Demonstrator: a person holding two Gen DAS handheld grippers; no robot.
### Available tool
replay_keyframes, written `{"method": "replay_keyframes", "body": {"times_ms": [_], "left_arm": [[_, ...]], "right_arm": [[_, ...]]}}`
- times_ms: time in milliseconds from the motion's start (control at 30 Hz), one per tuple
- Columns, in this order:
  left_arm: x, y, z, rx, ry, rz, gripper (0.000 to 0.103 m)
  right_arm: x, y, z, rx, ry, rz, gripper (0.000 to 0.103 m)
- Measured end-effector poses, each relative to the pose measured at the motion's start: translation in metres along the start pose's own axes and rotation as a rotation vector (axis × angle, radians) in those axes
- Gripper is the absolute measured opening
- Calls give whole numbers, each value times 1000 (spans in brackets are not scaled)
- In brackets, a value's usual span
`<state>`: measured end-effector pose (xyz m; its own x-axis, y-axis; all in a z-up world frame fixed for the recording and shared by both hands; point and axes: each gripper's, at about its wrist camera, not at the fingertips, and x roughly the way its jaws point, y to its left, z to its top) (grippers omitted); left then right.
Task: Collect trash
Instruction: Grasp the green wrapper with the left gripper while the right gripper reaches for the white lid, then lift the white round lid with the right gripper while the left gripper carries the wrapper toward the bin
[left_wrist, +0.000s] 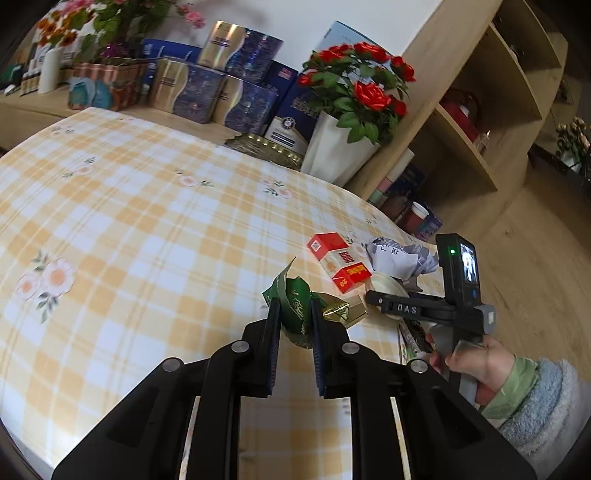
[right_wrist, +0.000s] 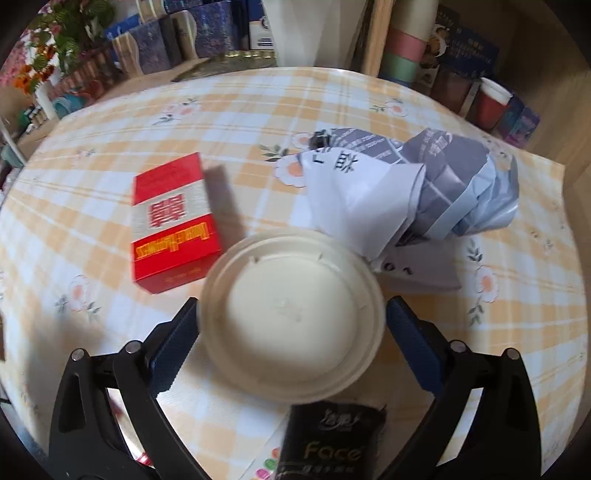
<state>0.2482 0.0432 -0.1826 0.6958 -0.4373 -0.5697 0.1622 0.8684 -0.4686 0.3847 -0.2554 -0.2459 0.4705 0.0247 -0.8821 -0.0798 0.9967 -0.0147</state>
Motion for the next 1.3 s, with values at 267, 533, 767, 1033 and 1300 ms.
{"method": "replay_keyframes", "body": {"times_ms": [267, 533, 767, 1033, 1300], "left_arm": [[-22, 4, -15, 11, -9, 0, 16], [-40, -10, -27, 85, -17, 1, 16], [-66, -25, -41, 139, -15, -8, 15], [-98, -42, -70, 188, -10, -25, 15], [-132, -45, -103, 227, -2, -10, 15]], "right_arm": [[-6, -15, -1, 84, -17, 71, 88], [-62, -18, -23, 64, -180, 114, 88], [-122, -24, -54, 110, -305, 162, 88], [-177, -14, -118, 73, -359, 192, 88], [-202, 4, -190, 65, -349, 238, 88]]}}
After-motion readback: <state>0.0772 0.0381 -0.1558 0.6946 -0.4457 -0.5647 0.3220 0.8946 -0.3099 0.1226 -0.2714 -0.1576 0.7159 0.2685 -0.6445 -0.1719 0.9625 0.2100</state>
